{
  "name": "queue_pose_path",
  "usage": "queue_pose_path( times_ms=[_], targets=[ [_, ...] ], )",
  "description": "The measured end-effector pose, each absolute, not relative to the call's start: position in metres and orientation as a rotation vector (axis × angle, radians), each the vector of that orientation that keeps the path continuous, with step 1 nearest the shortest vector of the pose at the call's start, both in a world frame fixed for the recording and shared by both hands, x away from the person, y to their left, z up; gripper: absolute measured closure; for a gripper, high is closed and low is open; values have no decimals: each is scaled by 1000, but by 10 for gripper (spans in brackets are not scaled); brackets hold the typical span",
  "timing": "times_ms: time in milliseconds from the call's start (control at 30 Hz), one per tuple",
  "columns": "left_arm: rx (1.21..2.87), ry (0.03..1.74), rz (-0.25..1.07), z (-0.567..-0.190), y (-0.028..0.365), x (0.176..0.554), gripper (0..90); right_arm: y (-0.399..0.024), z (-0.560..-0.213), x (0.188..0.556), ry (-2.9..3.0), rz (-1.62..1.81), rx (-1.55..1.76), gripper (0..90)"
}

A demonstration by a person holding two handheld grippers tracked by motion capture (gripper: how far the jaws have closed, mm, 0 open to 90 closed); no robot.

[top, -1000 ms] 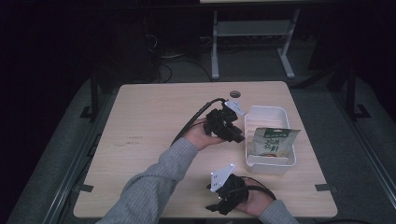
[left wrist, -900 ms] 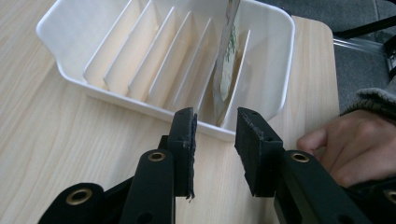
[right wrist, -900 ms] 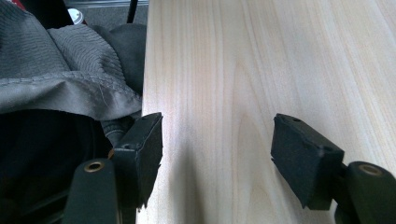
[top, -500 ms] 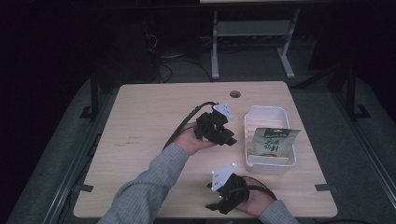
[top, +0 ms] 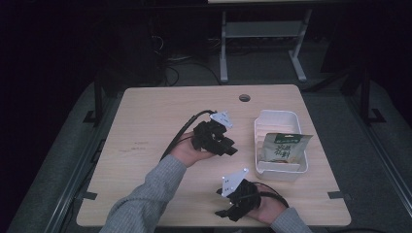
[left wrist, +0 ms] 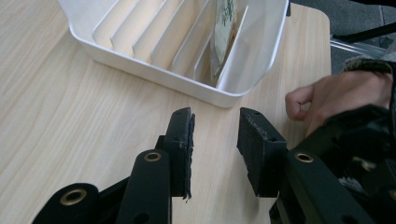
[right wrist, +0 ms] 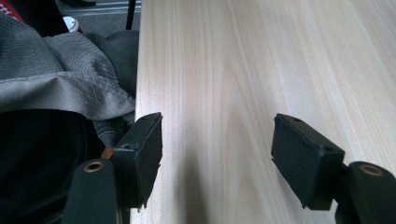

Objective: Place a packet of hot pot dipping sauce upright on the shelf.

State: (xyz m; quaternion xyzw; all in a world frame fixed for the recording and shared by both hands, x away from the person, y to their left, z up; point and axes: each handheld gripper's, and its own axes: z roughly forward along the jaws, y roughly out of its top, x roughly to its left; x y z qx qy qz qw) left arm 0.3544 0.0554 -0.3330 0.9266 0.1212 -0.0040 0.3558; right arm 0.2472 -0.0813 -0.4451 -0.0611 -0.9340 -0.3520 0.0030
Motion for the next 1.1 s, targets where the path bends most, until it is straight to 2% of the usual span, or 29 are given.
queue_pose_path(
  times_ms=[1100],
  targets=[
    [2344,473,33,-354,135,328,567,-90,-444,255,-2931,-1133,-266,325]
  ],
)
